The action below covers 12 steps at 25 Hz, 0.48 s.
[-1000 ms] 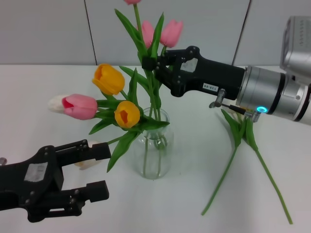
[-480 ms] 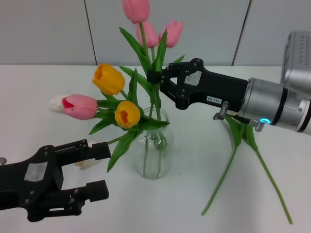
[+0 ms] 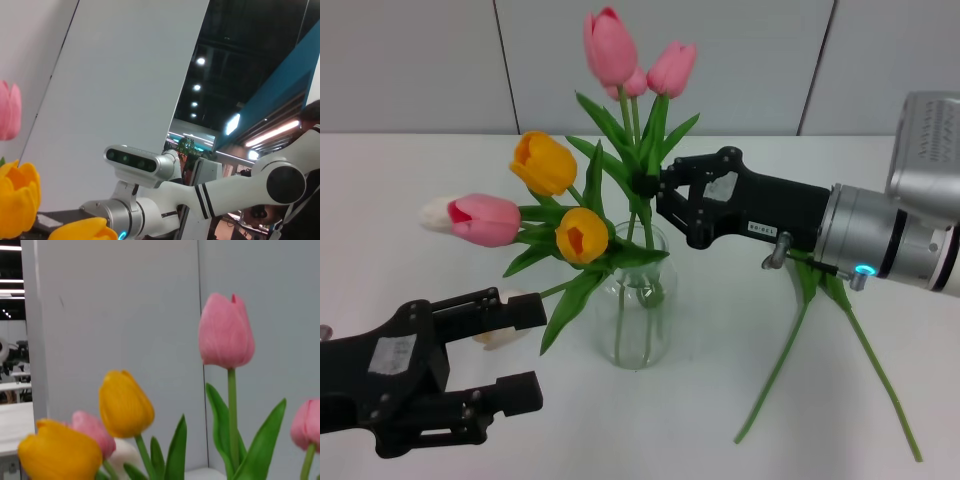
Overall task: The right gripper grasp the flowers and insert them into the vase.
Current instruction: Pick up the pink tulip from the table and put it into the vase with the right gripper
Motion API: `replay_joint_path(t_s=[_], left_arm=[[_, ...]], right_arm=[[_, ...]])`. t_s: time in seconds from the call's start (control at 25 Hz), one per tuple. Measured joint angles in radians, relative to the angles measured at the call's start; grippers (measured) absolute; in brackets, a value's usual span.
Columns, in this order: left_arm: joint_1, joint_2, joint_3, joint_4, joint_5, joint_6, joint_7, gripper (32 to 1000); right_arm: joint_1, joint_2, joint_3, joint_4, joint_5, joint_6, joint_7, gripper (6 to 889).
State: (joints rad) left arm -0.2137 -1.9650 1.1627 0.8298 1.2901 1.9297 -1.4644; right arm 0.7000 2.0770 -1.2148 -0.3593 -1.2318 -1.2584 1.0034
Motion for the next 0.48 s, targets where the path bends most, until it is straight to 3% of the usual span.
replay_joint_path(t_s=[0.48], left_arm=[[0.001,-0.0014,0.0,0.0,0.0,-0.001,0.001,814]], right_arm=[[-0.01,0.002,-0.028,0.014,0.0,0.055,-0.013,66]])
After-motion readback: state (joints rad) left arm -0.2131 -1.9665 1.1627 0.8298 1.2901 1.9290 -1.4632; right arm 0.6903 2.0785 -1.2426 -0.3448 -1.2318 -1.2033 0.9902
